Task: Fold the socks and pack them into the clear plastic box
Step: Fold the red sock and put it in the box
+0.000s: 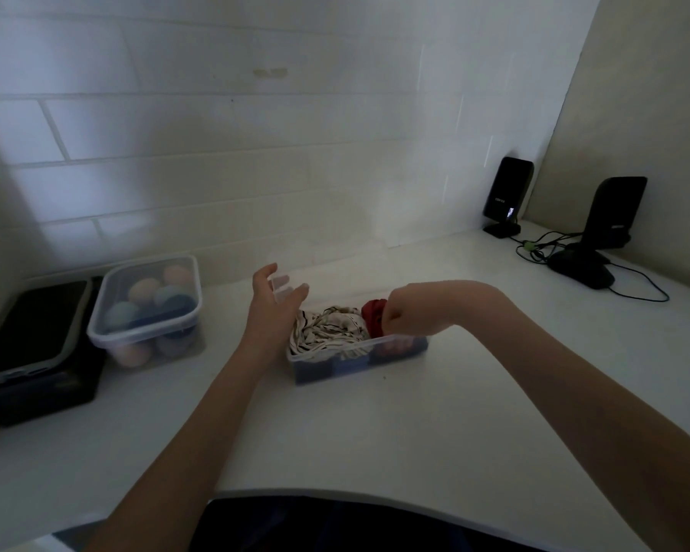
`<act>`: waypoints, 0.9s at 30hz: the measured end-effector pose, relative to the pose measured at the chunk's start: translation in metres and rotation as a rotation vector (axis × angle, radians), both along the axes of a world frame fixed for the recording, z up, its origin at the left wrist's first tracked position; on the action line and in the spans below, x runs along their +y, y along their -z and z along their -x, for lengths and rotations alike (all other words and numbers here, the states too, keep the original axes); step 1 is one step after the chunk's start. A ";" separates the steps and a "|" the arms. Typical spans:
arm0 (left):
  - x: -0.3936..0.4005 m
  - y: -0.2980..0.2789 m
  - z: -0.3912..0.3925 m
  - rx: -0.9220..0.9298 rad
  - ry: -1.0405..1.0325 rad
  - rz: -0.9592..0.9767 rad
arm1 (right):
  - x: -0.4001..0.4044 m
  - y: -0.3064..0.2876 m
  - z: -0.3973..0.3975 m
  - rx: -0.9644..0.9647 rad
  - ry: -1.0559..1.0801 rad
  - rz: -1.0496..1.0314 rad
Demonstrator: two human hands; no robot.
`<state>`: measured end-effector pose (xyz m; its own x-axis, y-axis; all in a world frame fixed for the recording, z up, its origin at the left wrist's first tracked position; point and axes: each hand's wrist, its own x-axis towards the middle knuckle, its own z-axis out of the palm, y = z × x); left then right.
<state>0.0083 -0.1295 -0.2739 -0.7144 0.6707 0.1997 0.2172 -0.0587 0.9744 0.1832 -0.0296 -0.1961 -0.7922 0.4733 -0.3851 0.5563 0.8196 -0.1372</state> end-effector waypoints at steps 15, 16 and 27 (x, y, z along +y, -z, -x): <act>0.000 0.005 0.003 -0.034 0.031 -0.035 | 0.019 -0.002 -0.013 0.395 -0.009 0.090; 0.000 0.005 0.003 -0.040 0.029 -0.040 | 0.018 0.001 -0.010 0.380 -0.021 0.085; 0.004 0.010 0.006 -0.194 0.071 -0.087 | 0.034 0.010 -0.035 0.719 0.173 0.311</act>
<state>0.0026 -0.1250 -0.2836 -0.6968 0.7068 0.1224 0.0187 -0.1527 0.9881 0.2178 0.0046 -0.2057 -0.8216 0.5672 0.0570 0.3608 0.5948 -0.7183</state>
